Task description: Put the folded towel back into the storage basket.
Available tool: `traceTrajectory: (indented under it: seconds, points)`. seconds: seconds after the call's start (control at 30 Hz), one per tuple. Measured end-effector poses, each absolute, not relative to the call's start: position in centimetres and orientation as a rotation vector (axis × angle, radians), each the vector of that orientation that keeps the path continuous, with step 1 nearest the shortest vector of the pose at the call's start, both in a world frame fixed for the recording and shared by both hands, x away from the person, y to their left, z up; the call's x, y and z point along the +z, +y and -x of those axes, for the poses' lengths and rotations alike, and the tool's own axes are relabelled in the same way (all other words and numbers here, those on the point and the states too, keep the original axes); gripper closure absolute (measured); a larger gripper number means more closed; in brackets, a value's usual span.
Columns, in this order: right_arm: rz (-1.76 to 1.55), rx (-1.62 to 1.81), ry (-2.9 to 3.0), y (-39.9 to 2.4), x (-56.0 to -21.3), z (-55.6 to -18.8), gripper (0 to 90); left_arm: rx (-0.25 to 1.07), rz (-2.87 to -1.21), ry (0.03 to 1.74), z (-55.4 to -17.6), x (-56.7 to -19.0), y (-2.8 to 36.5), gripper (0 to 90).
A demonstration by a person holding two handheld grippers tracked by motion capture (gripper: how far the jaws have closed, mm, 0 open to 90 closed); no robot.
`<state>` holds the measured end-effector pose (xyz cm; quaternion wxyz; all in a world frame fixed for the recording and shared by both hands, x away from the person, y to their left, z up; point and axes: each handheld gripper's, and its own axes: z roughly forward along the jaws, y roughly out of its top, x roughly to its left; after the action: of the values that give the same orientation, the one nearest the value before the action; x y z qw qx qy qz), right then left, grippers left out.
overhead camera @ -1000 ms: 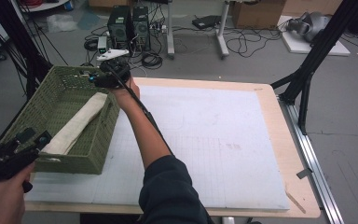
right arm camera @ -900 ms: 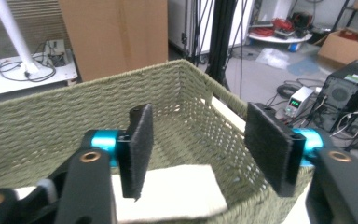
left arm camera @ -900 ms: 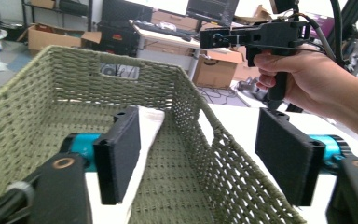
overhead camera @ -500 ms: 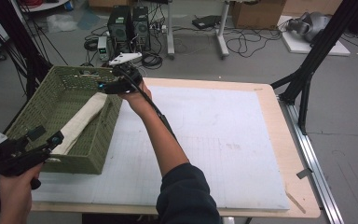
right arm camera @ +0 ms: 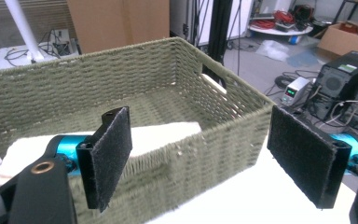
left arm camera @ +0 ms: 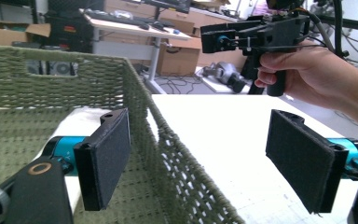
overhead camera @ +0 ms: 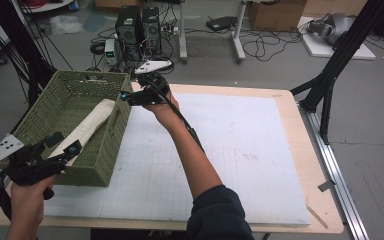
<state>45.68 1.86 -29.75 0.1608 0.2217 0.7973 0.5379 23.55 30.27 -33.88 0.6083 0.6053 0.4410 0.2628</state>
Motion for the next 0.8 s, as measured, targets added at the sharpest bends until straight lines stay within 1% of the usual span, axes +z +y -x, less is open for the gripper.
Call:
traceTrajectory:
  seconds: [0.13,0.2,0.23,0.3,0.53,0.57,0.6,0.77,0.8]
  points:
    - [-0.652,1.527,2.247,-0.6,-29.7,-44.5,21.0,0.594,-1.414,0.969,-23.9,-33.7,29.4,22.4]
    - [-0.647,1.518,2.244,-1.2,-29.7,-44.2,20.9,0.591,-1.422,0.963,-24.0,-33.7,29.2,22.4]
    - [-0.648,1.512,2.238,-2.3,-29.8,-43.7,21.0,0.586,-1.429,0.959,-24.1,-33.7,29.0,22.4]
    - [-0.659,1.511,2.224,-3.4,-29.9,-43.1,20.9,0.553,-1.437,0.942,-24.4,-33.8,28.4,22.6]
    - [-0.686,1.472,2.202,-7.1,-30.2,-41.3,20.9,0.521,-1.463,0.896,-24.9,-33.7,26.9,22.7]
    - [-0.686,1.472,2.202,-7.1,-30.2,-41.3,20.9,0.514,-1.466,0.886,-25.1,-33.7,26.7,22.7]
    - [-0.697,1.458,2.194,-8.2,-30.2,-40.8,20.9,0.507,-1.469,0.879,-25.2,-33.8,26.4,22.7]
    - [-0.737,1.44,2.171,-11.0,-30.6,-39.4,20.9,0.463,-1.487,0.843,-25.7,-33.9,25.0,22.6]
    - [-0.737,1.44,2.171,-11.0,-30.6,-39.4,20.9,0.459,-1.491,0.833,-25.8,-34.0,24.7,22.6]
